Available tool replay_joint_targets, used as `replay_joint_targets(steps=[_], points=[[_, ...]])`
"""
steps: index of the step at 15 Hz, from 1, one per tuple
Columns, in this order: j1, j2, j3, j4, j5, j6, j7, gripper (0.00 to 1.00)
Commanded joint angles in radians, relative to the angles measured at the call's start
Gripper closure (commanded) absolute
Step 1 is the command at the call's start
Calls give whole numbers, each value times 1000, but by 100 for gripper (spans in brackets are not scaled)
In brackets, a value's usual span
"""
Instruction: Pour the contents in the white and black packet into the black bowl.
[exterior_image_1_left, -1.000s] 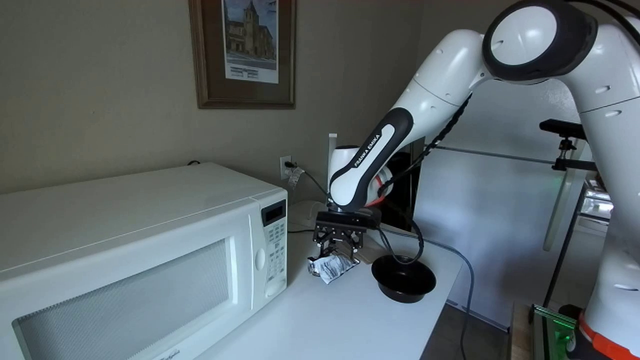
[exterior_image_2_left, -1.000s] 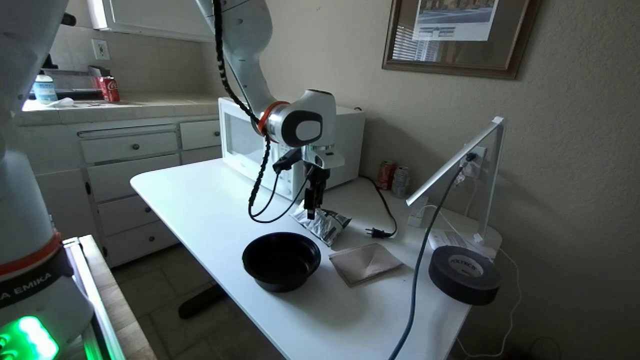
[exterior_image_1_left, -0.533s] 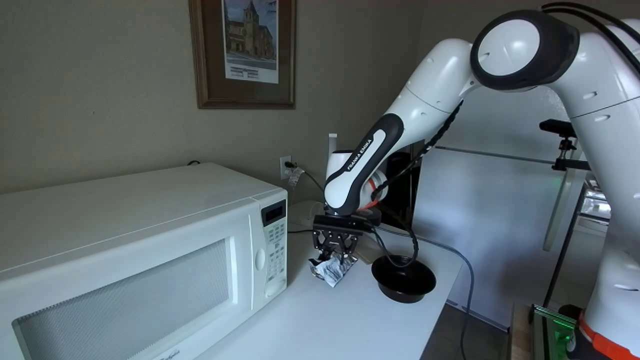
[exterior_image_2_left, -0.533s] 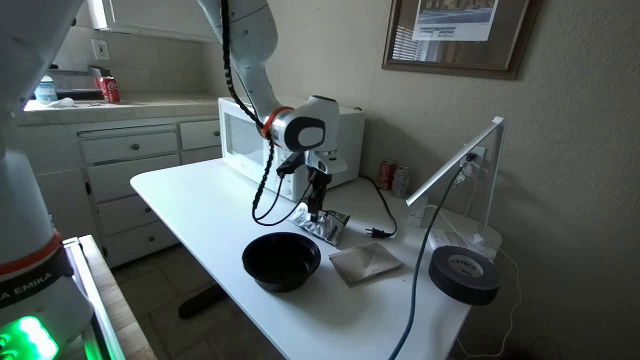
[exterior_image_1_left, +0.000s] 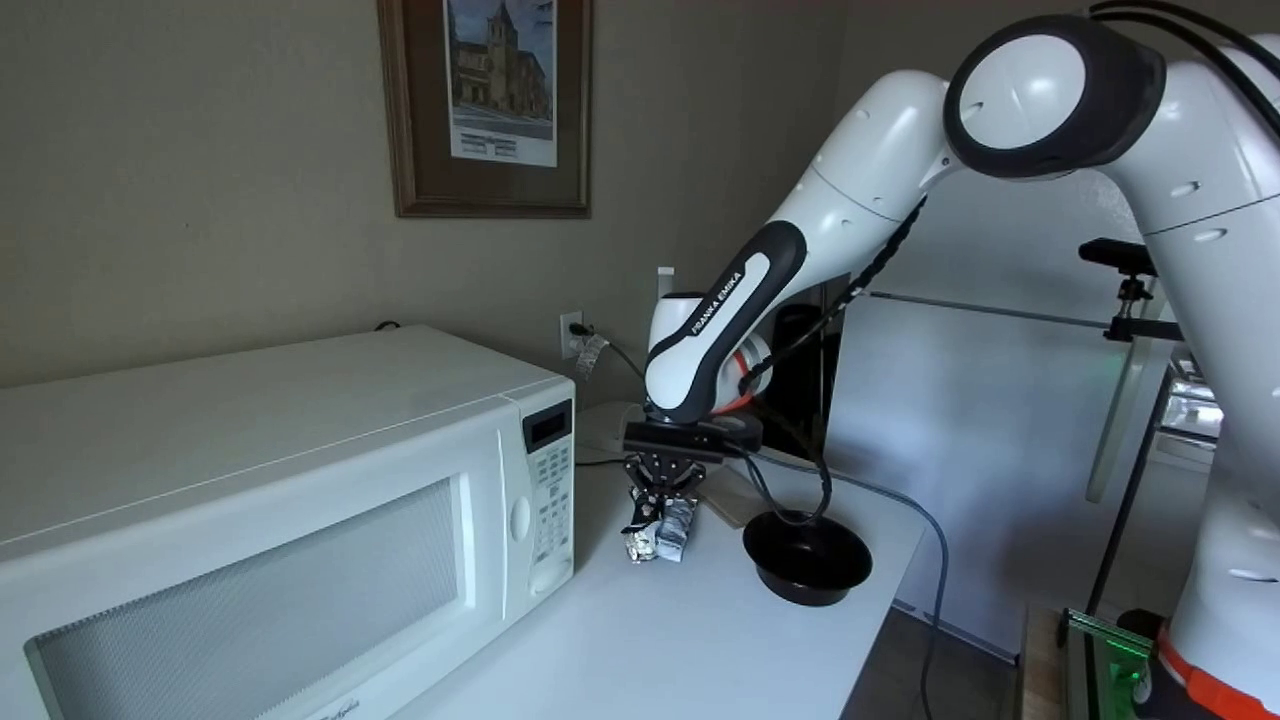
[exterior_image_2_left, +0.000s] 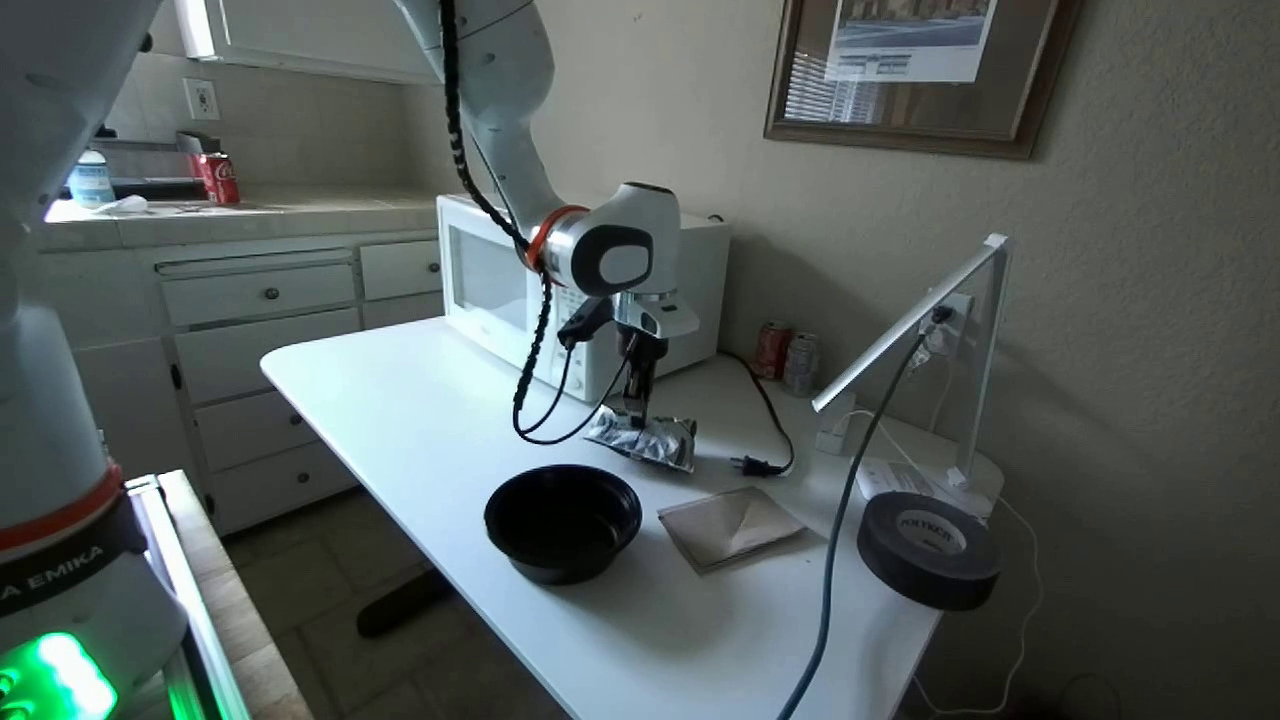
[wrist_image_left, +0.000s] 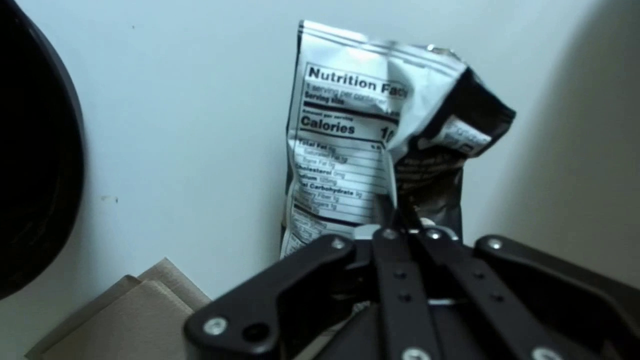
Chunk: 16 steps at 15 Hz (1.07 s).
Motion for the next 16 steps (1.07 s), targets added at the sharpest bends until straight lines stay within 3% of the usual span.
replay_joint_targets(steps=[1, 9, 16], points=[[28, -36, -33, -18, 9, -6, -25, 100], [59, -227, -110, -83, -88, -65, 6, 100], [38, -438, -159, -228, -386, -147, 120, 100]])
